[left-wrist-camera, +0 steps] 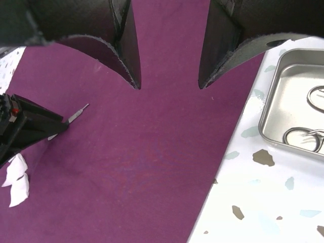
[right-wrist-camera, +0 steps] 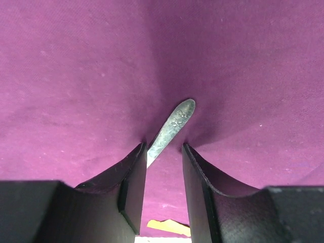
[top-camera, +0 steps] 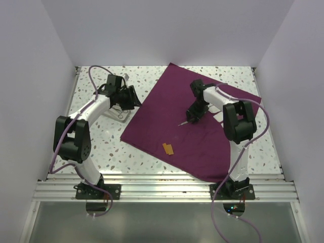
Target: Prepare the surgical pack
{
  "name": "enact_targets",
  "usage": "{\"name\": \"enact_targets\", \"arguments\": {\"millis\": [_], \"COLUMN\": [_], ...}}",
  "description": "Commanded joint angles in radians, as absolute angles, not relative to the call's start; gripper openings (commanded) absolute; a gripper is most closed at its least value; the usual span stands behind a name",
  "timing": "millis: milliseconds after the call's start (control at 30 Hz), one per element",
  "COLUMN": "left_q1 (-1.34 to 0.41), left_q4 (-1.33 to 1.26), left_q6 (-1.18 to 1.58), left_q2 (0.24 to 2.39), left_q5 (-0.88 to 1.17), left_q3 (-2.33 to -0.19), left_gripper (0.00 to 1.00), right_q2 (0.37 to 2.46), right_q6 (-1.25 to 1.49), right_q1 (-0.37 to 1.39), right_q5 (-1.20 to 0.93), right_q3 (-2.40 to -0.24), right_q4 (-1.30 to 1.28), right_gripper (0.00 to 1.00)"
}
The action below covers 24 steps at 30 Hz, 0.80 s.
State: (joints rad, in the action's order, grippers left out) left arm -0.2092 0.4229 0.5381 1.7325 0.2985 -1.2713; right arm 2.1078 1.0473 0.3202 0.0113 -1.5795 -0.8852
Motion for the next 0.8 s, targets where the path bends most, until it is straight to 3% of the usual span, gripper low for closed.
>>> {"name": "enact_targets", "arguments": {"millis": [0,267,533,767], "left_q1": [-0.209,-0.209,-0.210,-0.212], "left_q4": [0.359,0.327,0.316,0.319], "left_q6": [0.517,0.523,0.511,0.511], "left_q2": [1.709,1.707,1.706,1.703], "left_q5": [0.357,0.417,0.482,0.506], "left_q3": [-1.270,-1.246,-1.232,-1.226], "left_gripper": [0.53,0.53,0.53,0.53], "right_q2": [2.134,2.180,2.165,2.117], "right_q6": [1.072,1.051,1.040,1.045], "right_q1": [0.327,0.331,0.347,0.348], "right_q5": [0.055,0.074,0.051,0.031], "right_q3": [-1.618,-1.649,-1.677,-1.674], "right_q4": [-0.882,-0.934,-0.956,-0.963], "right_gripper": [0.38,0.32,0.08,0.00]}}
